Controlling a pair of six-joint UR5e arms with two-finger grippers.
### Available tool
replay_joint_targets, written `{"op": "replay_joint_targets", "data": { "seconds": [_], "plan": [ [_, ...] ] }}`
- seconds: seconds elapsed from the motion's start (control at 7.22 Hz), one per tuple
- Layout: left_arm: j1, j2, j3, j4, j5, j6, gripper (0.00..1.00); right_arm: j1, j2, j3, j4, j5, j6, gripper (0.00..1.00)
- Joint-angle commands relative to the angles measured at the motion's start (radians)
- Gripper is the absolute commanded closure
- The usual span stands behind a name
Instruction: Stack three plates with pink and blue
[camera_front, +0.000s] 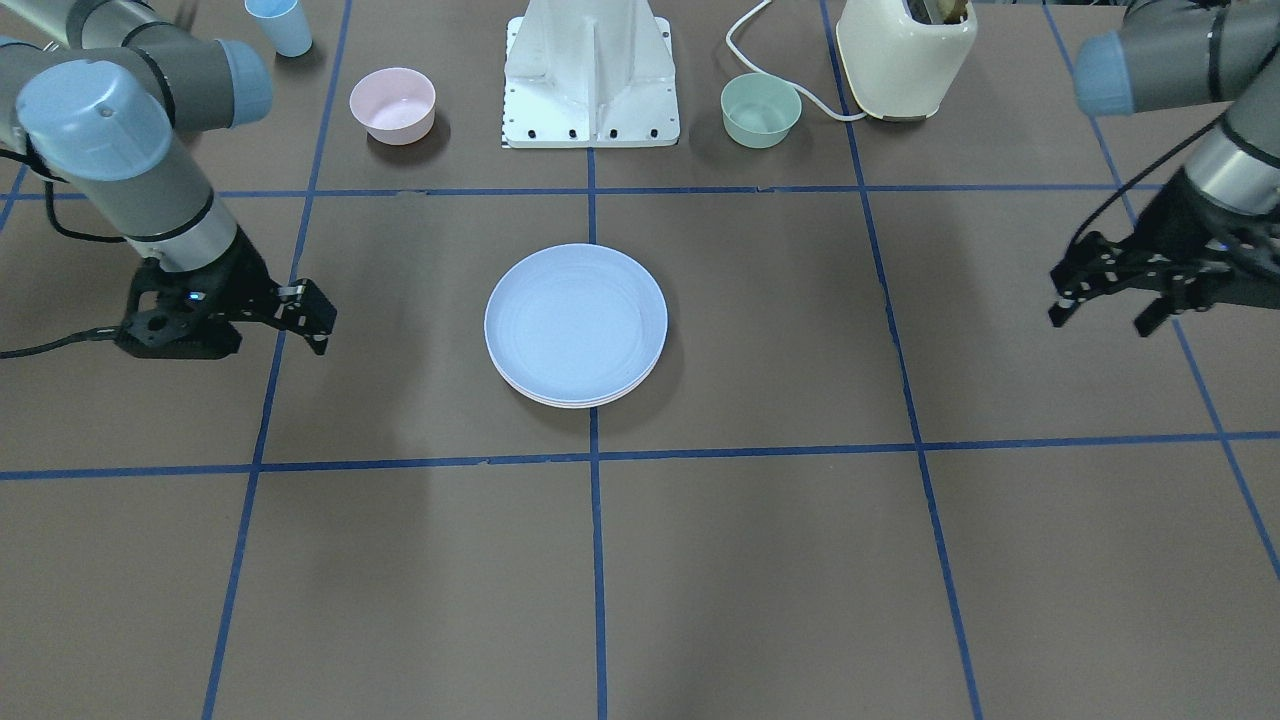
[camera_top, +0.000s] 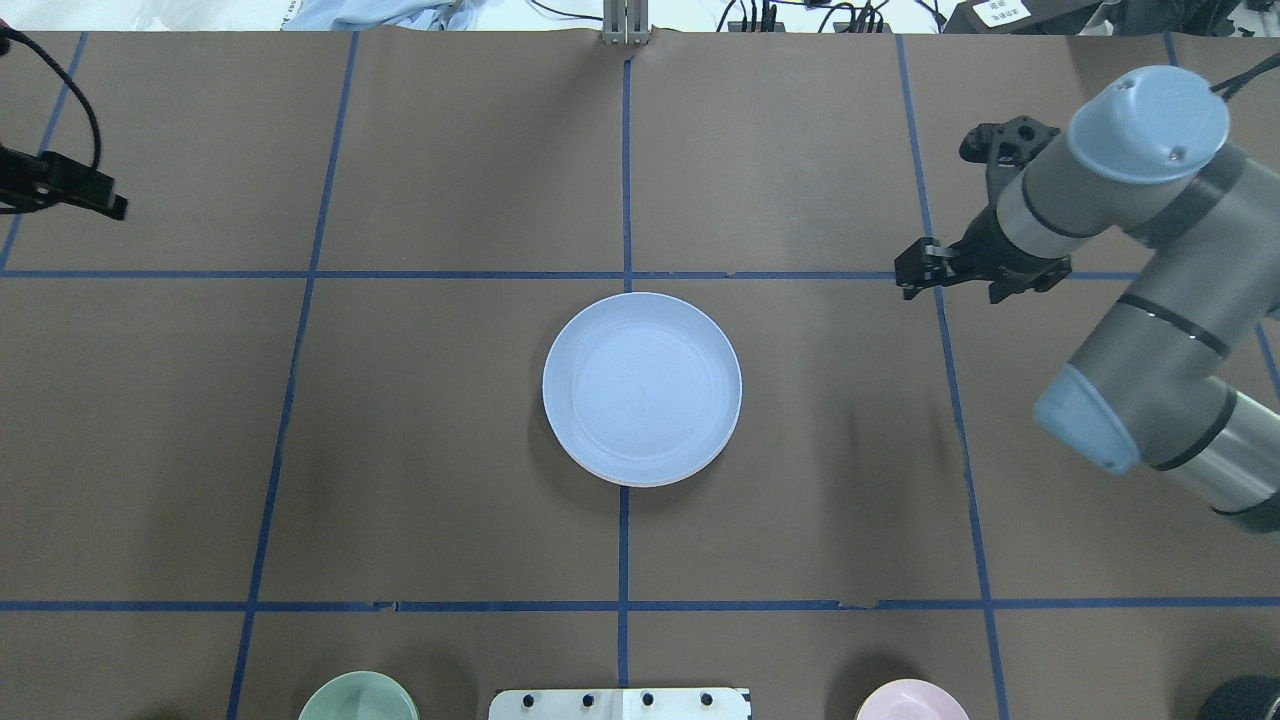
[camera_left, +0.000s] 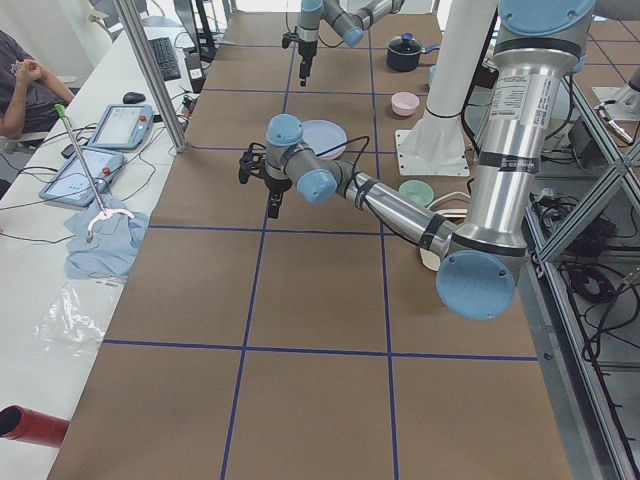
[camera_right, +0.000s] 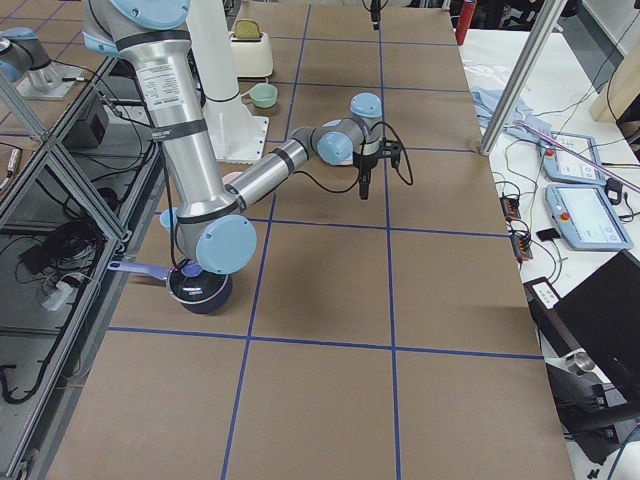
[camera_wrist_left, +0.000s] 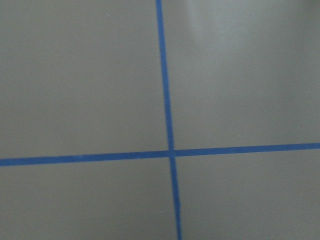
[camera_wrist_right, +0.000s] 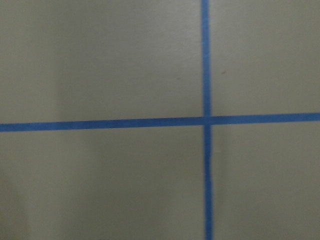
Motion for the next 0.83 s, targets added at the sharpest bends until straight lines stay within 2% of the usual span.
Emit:
{"op": "replay_joint_targets", "data": {
  "seconds": [0.0,0.14,0.42,0.55,0.69],
  "plan": [
    [-0.196,0.001,0.083,0.124,0.005,0.393,0.00,0.178,-0.122,-0.008,-0.038,0.061,-0.384,0.00],
    [-0.268,0.006,0.143,0.126,0.003,0.509,0.00,0.285,-0.162,-0.046,-0.038,0.151,-0.534,0.00],
    [-0.377,0.076,0.167,0.118,-0.006,0.553,0.00,0.454,-0.252,-0.103,-0.038,0.262,-0.817,0.00],
    [-0.383,0.128,0.158,0.107,-0.053,0.541,0.00,0.482,-0.286,-0.111,-0.037,0.288,-0.832,0.00],
    [-0.379,0.124,0.183,0.083,-0.088,0.545,0.00,0.482,-0.282,-0.154,-0.026,0.282,-0.843,0.00]
  ]
}}
